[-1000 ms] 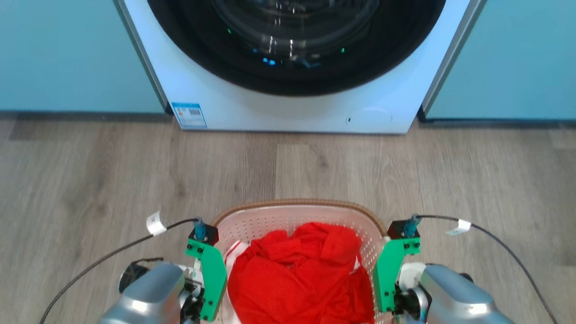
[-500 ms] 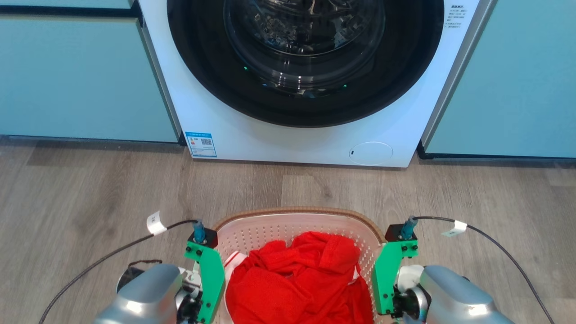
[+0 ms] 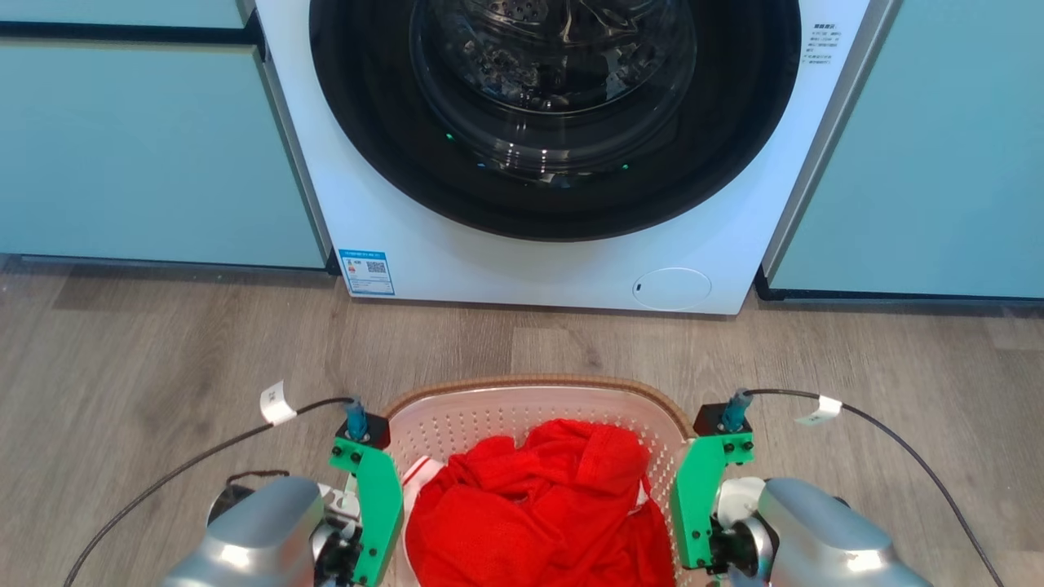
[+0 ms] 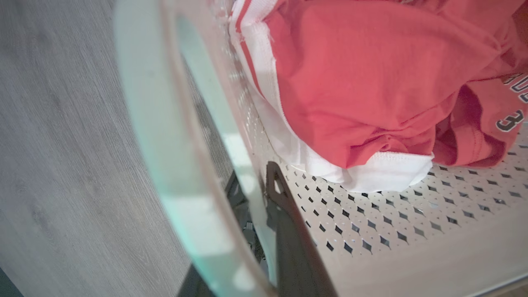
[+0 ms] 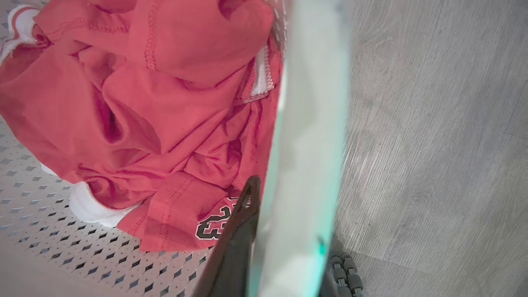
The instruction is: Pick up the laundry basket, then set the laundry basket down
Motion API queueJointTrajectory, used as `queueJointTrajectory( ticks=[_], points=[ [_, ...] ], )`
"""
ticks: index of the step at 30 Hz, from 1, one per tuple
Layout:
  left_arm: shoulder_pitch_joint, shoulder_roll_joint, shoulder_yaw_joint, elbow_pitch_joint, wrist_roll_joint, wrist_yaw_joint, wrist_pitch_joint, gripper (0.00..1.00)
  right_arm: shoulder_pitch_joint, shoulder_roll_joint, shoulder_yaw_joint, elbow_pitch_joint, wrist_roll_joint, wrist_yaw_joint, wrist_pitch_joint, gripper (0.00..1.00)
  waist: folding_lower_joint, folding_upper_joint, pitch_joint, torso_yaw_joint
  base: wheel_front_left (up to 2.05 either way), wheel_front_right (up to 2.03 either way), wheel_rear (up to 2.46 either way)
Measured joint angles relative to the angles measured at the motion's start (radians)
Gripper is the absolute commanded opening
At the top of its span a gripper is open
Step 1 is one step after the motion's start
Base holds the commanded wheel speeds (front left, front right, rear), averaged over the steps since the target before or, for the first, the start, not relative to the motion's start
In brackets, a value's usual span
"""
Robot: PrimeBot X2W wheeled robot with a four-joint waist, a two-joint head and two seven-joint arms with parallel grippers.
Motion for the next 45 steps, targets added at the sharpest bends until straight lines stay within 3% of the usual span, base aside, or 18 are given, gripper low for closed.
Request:
queueJointTrajectory(
  ticks=[45],
  points=[
    [0.0, 0.006, -0.021, -0.004, -0.017, 0.0, 0.012, 0.0, 0.016, 0.0, -0.029, -0.024, -0.017, 0.0, 0.03, 0.0, 0.0, 0.0, -0.008, -0.011, 0.0, 0.0, 0.0]
  ],
)
